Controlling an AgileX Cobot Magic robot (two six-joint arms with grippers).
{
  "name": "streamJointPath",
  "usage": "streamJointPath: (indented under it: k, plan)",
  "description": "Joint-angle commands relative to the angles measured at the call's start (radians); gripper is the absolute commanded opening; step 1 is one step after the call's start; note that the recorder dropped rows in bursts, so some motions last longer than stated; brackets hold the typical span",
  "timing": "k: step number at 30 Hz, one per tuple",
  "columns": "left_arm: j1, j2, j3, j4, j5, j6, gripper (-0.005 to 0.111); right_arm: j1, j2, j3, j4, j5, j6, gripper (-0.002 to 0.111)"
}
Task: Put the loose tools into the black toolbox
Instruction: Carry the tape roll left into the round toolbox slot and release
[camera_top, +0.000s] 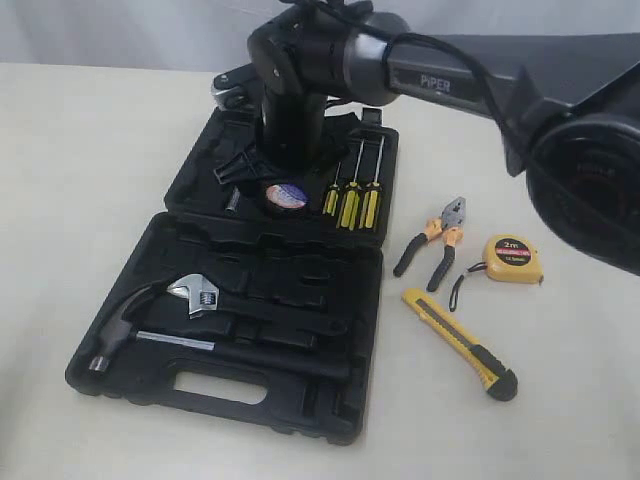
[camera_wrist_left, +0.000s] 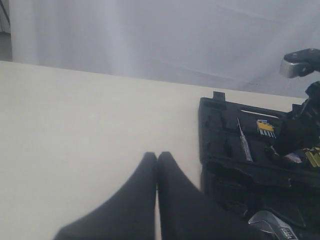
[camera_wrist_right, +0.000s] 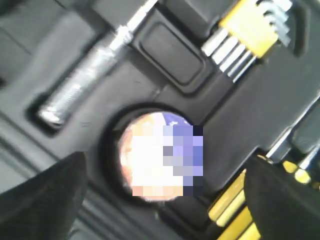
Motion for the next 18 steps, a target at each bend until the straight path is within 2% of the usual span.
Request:
streamJointPath:
  k: [1, 3, 5, 7, 8, 18]
  plan:
    - [-0.006, 0.004, -0.005, 0.002, 0.0, 0.0, 0.0, 0.001, -0.055, -0.004, 0.005, 0.027, -0.008, 0.069]
    - [-0.006, 0.004, -0.005, 0.002, 0.0, 0.0, 0.0, 0.001, -0.064, -0.004, 0.005, 0.041, -0.008, 0.053]
    - [-0.006, 0.004, -0.005, 0.002, 0.0, 0.0, 0.0, 0.001, -0.063, -0.004, 0.005, 0.054, -0.008, 0.031]
    - [-0.006, 0.004, -0.005, 0.002, 0.0, 0.0, 0.0, 0.001, -0.06, -0.004, 0.005, 0.057, -0.008, 0.005]
    - [-0.006, 0.004, -0.005, 0.005, 0.0, 0.0, 0.0, 0.003, -0.057, -0.004, 0.005, 0.055, -0.006, 0.0]
    - [-0.006, 0.004, -0.005, 0.005, 0.0, 0.0, 0.0, 0.003, 0.052, -0.004, 0.039, -0.033, -0.031, -0.001]
